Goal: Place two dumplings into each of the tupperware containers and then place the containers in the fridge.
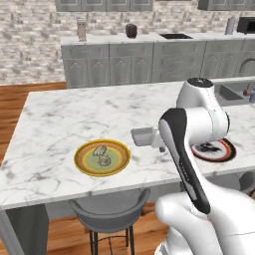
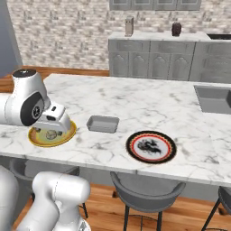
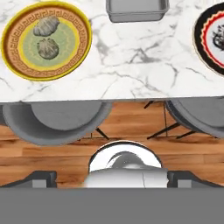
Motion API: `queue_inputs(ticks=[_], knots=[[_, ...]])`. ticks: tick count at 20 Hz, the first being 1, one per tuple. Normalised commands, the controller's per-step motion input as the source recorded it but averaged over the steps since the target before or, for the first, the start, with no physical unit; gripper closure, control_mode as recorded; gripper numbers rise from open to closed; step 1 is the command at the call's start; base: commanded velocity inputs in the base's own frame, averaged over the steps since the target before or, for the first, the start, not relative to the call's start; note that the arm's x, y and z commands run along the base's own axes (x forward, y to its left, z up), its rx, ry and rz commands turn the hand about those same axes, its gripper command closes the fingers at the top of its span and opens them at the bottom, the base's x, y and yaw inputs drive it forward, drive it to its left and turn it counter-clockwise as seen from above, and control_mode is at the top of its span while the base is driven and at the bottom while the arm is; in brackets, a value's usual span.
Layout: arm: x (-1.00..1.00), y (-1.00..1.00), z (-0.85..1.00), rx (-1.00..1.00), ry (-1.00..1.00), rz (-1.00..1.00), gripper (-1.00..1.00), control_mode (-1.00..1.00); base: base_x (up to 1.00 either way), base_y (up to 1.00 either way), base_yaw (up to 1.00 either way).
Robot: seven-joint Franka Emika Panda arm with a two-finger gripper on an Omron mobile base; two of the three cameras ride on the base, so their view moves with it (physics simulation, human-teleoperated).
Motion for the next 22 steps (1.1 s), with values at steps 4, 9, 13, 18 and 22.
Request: queue_inputs(ticks=[4,9,13,18,22], knots=[[0.37,0.92,-0.74,0.0,-0.01,0.22,-1.0,-1.0,0.0,0.0,0.0],[0.92,0.54,-0.48,0.04,0.0,0.17,-1.0,-1.0,0.0,0.0,0.0],[1.0,0.28,-0.41,0.04,0.0,0.1,-1.0,-1.0,0.0,0.0,0.0],[0.7,0.64,-0.24,0.0,0.09,0.05,-1.0,-1.0,0.0,0.0,0.0],[0.41,0.46,-0.04,0.0,0.21,0.03,-1.0,-1.0,0.0,0.0,0.0]])
